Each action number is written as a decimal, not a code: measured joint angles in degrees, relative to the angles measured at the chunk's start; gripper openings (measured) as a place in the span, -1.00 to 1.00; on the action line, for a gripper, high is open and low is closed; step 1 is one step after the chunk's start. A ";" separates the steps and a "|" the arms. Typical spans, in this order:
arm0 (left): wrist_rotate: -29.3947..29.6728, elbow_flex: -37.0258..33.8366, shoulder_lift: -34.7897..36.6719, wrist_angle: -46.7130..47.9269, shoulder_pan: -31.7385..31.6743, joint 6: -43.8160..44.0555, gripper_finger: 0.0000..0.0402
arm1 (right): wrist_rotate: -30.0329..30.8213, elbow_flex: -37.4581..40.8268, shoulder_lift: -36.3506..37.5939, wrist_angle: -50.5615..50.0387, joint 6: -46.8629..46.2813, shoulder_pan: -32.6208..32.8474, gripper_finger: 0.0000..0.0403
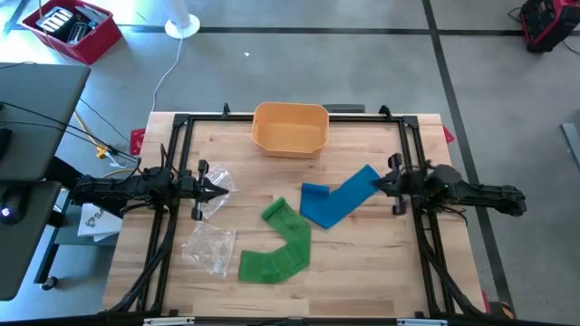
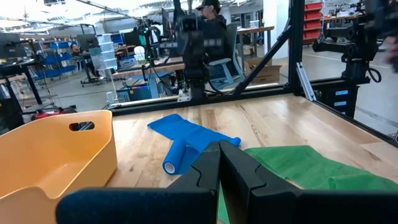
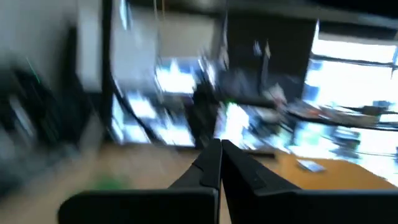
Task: Roll bandage
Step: Roll the blue bandage
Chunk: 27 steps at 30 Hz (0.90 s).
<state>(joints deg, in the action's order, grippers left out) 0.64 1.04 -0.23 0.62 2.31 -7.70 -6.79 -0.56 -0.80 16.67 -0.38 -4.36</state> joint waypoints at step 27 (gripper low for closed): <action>0.02 0.00 -0.02 -0.04 0.00 0.02 -0.99 | -0.36 -10.71 -49.65 -4.61 -38.75 -3.64 -0.52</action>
<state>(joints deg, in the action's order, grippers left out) 0.67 1.03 -0.25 0.58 2.31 -7.69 -7.15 -11.27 -50.45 12.06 -39.13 -8.00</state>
